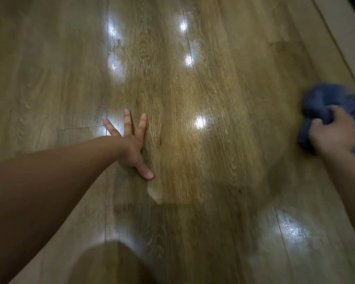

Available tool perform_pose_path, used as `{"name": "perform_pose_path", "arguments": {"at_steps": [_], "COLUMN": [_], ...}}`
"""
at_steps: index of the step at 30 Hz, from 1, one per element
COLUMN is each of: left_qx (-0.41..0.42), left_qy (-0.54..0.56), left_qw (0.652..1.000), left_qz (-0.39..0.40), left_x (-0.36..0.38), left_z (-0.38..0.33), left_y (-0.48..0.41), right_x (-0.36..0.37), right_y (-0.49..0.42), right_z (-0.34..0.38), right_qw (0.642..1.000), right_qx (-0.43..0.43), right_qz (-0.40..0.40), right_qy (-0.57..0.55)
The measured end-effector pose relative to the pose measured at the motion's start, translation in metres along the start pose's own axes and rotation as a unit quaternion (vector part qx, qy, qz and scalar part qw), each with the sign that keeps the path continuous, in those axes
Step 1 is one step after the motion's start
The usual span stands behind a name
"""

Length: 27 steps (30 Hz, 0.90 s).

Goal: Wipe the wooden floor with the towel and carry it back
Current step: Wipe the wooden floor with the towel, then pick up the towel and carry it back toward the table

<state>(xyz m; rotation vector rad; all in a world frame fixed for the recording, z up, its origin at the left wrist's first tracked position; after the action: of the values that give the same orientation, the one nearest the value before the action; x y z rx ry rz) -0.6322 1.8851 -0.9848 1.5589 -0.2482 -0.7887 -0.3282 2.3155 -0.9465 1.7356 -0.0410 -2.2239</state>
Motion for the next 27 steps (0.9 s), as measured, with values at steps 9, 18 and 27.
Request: {"name": "perform_pose_path", "arguments": {"at_steps": [9, 18, 27], "left_qx": [0.212, 0.182, 0.426], "left_qy": [0.185, 0.744, 0.849], "left_qw": [0.959, 0.637, 0.309], "left_qz": [-0.016, 0.084, 0.046], "left_x": [0.079, 0.044, -0.139], "left_z": [-0.042, 0.021, 0.022], "left_y": [0.129, 0.416, 0.761], "right_x": [0.065, -0.214, -0.584], "right_y": [0.240, 0.379, 0.482], "right_z": [0.221, 0.316, 0.410], "right_qw": [0.872, 0.618, 0.497], "right_qx": [-0.187, 0.038, -0.033], "right_qz": [0.390, 0.568, 0.579], "right_qy": [-0.227, -0.542, -0.645]}}
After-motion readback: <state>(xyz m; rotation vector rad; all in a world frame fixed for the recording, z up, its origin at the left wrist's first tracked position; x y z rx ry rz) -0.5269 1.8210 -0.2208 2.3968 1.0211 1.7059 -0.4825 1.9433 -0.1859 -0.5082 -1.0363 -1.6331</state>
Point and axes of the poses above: each hand's wrist, its own y-axis away from the middle knuckle, its own x-axis out of the palm, z = x × y, the point moved 7 cm from there along -y, towards the middle knuckle, and after that the axes turned 14 degrees about z, right-handed, at the moved point
